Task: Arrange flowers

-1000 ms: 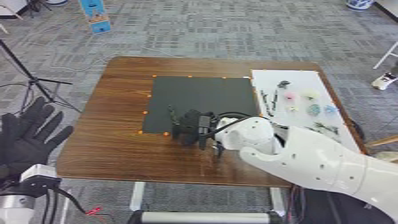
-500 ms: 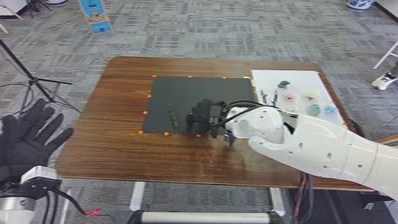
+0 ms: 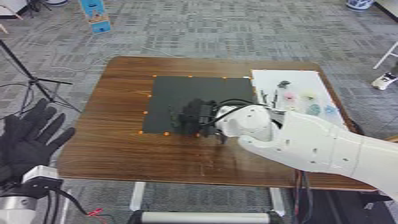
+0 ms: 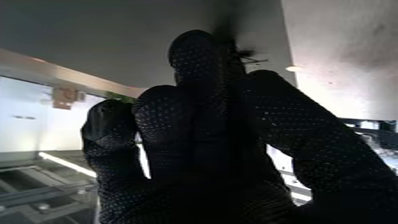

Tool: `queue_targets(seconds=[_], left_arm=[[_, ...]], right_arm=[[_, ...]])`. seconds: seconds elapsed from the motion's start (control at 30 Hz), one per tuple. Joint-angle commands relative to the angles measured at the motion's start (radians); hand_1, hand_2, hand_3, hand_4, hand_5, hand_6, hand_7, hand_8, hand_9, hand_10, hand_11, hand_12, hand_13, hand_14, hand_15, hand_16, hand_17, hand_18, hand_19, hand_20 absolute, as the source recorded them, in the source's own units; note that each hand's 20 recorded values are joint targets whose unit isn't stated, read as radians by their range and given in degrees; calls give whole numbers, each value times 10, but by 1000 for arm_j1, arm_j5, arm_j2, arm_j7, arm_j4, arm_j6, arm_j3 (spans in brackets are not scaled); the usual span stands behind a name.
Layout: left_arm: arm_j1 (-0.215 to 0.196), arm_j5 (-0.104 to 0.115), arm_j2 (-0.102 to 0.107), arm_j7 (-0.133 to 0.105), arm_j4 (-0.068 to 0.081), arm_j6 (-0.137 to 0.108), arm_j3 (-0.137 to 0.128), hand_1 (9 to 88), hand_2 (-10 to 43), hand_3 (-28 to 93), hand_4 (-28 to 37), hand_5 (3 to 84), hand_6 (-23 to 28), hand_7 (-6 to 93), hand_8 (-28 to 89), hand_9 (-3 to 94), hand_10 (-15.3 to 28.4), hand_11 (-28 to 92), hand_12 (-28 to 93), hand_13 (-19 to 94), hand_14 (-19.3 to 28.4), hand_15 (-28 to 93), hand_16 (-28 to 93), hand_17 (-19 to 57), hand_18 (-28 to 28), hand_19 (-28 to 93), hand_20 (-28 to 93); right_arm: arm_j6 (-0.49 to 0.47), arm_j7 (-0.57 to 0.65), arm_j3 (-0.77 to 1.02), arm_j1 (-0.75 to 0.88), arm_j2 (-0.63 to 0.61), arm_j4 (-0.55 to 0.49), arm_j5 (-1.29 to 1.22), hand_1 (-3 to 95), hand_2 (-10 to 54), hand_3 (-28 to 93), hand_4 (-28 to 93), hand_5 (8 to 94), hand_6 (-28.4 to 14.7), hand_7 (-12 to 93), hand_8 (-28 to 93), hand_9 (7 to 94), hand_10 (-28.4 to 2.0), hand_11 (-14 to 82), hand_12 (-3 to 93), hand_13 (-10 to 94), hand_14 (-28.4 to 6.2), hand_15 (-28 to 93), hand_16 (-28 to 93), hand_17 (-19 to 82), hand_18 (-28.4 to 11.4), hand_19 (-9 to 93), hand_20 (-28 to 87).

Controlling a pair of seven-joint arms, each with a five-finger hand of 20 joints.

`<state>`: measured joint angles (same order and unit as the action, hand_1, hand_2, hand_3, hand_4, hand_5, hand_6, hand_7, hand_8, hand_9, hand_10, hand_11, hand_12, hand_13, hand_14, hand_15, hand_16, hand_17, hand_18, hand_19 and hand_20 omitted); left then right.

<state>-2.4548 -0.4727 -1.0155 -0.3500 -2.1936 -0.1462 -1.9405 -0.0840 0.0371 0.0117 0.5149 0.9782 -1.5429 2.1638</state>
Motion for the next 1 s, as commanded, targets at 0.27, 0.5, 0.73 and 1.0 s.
queue_targets(seconds=[0.27,0.5,0.73,1.0], left_arm=[[14,-3,1,15,2,-3,6,291,-77,518,-283,261,21,172,-94,215,96,134,162,177,124,105,58,-110,221,384,88],[12,-23,0,20,-7,9,-2,271,-85,558,-283,262,21,172,-94,214,95,133,160,177,124,105,57,-110,221,386,89],[69,-184,18,119,-17,38,-20,245,-95,636,-283,263,21,173,-94,215,93,139,160,179,123,110,58,-109,220,387,89],[134,-202,31,156,6,57,32,263,-95,627,-283,256,17,177,-96,208,92,139,163,178,123,119,55,-108,218,393,90]], right_arm=[[-7,1,7,8,35,1,16,257,118,932,-14,558,2,164,-130,735,-112,382,541,623,-124,767,438,321,-224,901,552],[-118,-7,146,102,-59,-70,51,258,120,932,-62,556,3,167,-131,726,-113,403,524,623,-127,778,409,319,-224,900,550],[50,54,378,271,-237,-191,-18,241,73,893,-203,548,6,173,-125,684,-113,501,341,603,-122,787,352,312,-215,892,537],[354,536,547,388,-244,-152,-33,621,0,-143,-190,600,11,154,-81,682,-94,356,314,589,-87,794,379,291,-154,878,593]])
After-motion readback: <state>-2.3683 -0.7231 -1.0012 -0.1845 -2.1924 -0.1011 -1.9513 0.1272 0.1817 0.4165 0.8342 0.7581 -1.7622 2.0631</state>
